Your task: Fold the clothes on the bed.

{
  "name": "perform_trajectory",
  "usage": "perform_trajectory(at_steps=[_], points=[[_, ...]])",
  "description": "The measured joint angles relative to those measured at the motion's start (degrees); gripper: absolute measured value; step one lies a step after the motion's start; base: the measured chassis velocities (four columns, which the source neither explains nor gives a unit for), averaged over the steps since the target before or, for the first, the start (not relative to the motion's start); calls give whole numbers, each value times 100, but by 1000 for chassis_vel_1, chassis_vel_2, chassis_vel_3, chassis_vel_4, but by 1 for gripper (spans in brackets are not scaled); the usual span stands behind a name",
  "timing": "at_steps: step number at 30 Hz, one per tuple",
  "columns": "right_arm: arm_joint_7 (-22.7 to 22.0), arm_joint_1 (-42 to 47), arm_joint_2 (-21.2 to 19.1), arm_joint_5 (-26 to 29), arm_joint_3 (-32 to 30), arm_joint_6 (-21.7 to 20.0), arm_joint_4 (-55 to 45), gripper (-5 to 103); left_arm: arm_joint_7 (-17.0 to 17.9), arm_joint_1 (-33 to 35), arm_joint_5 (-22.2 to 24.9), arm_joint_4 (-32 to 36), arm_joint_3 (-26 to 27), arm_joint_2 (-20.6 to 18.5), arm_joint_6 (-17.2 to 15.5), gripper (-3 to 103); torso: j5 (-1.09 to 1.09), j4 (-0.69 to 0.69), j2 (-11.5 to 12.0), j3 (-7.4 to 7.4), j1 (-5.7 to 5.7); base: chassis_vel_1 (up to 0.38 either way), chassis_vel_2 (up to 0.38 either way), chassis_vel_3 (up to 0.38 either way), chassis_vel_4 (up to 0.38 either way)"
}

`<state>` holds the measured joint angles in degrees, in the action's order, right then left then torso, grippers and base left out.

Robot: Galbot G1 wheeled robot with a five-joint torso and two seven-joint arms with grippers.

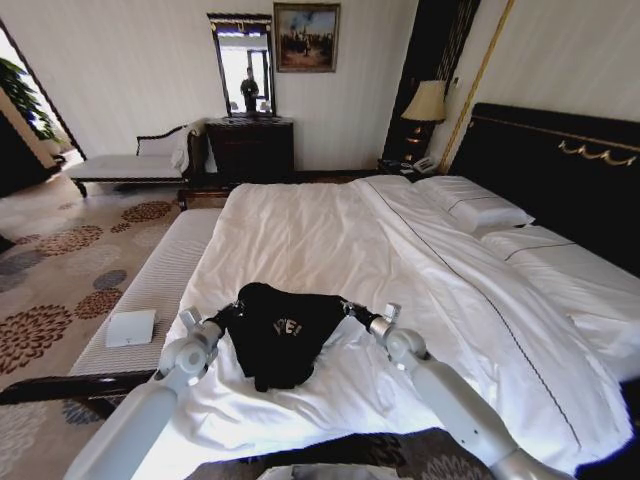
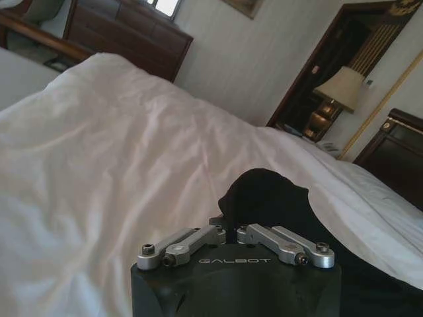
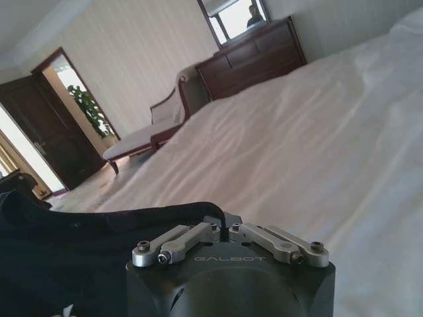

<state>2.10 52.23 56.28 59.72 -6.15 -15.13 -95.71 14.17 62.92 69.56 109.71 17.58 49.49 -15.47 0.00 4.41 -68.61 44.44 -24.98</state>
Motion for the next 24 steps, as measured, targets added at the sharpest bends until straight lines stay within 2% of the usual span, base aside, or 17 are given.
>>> perform_trajectory(at_steps=[4, 7, 8, 12, 13, 14, 16, 17, 18, 22, 23, 24], points=[[-192, -175, -196, 289, -41, -93, -405, 1, 165, -336, 201, 236, -122, -264, -22, 2, 0, 0, -1, 0, 0, 0, 0, 0, 0], [-569, -705, -461, 927, -134, -274, -852, 1, 436, -1105, 689, 439, -271, -708, -126, 2, -1, 2, 0, 1, 0, 0, 0, 0, 0], [-569, -705, -461, 927, -134, -274, -852, 1, 436, -1105, 689, 439, -271, -708, -126, 2, -1, 2, 0, 1, 0, 0, 0, 0, 0], [-902, -1436, -687, 1527, -93, -412, -1111, 1, 460, -1796, 1070, 634, -395, -1290, -177, 2, -1, 1, 0, 1, -1, 0, 0, 0, 0], [-902, -1436, -687, 1527, -93, -412, -1111, 1, 460, -1796, 1070, 634, -395, -1290, -177, 2, -1, 1, 0, 1, -1, 0, 0, 0, 0], [-1057, -1829, -741, 1772, 14, -483, -1158, 1, 461, -2137, 1273, 736, -474, -1524, -180, 2, 0, 0, 0, 1, -1, 0, 0, 0, 0], [-1197, -2179, -768, 1974, 122, -543, -1153, 1, 474, -2555, 1473, 771, -652, -1665, -181, 2, -1, -2, 0, 1, 0, 0, 0, 0, 0], [-1307, -2537, -799, 2146, 224, -573, -1084, 1, 514, -3033, 1694, 759, -888, -1759, -181, 2, -1, -2, 0, 1, 0, 0, 0, 0, 0], [-1307, -2537, -799, 2146, 224, -573, -1084, 1, 514, -3033, 1694, 759, -888, -1759, -181, 2, -1, -2, 0, 1, 0, 0, 0, 0, 0], [-1504, -3453, -893, 2524, 417, -620, -835, 1, 588, -4288, 2098, 527, -1503, -1839, -185, 2, 2, 1, 0, 1, -1, 0, 0, 0, 0], [-1504, -3453, -893, 2524, 417, -620, -835, 1, 588, -4288, 2098, 527, -1503, -1839, -185, 2, 2, 1, 0, 1, -1, 0, 0, 0, 0], [-1593, -3867, -928, 2714, 502, -638, -694, 1, 594, -4715, 2178, 400, -1736, -1849, -186, 2, 1, 2, 0, 2, -2, 0, 0, 0, 0]])
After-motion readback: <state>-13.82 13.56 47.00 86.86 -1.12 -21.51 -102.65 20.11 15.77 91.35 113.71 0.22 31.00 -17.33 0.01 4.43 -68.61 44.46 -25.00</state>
